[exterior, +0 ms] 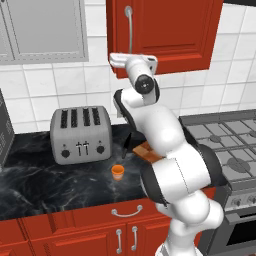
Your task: Pick the bread, place it on the cutting board, pick the jam, place it on the counter, and close the cabinet.
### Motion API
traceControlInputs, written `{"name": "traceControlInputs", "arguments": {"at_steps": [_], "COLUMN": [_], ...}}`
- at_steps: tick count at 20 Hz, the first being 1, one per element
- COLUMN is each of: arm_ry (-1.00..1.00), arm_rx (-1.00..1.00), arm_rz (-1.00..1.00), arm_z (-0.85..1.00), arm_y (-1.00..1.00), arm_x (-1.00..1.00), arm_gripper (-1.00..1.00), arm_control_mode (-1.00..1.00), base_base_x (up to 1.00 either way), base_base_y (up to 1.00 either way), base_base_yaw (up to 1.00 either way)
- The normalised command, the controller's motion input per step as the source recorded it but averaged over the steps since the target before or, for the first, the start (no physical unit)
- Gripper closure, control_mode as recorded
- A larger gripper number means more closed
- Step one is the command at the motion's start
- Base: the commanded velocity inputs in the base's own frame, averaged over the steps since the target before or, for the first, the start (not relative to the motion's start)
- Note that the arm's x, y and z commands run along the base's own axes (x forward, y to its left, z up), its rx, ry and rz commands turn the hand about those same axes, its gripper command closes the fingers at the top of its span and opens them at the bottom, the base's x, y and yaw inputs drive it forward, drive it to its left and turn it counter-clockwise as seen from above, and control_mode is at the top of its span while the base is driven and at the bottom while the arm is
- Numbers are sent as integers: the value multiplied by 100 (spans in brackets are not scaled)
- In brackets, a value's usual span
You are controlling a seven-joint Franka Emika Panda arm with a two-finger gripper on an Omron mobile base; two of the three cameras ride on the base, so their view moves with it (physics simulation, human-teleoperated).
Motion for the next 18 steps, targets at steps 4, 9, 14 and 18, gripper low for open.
{"name": "traceControlInputs", "arguments": {"at_steps": [4,9,14,18], "arm_ry": [0,0,0,0], "arm_rx": [0,0,0,0], "arm_rz": [0,0,0,0], "arm_z": [0,0,0,0], "arm_y": [0,0,0,0], "arm_x": [25,26,27,26], "arm_gripper": [-100,-100,-100,-100], "arm_control_mode": [-100,-100,-100,-100], "base_base_x": [0,0,0,0], "base_base_y": [0,0,0,0], "base_base_yaw": [0,0,0,0]}}
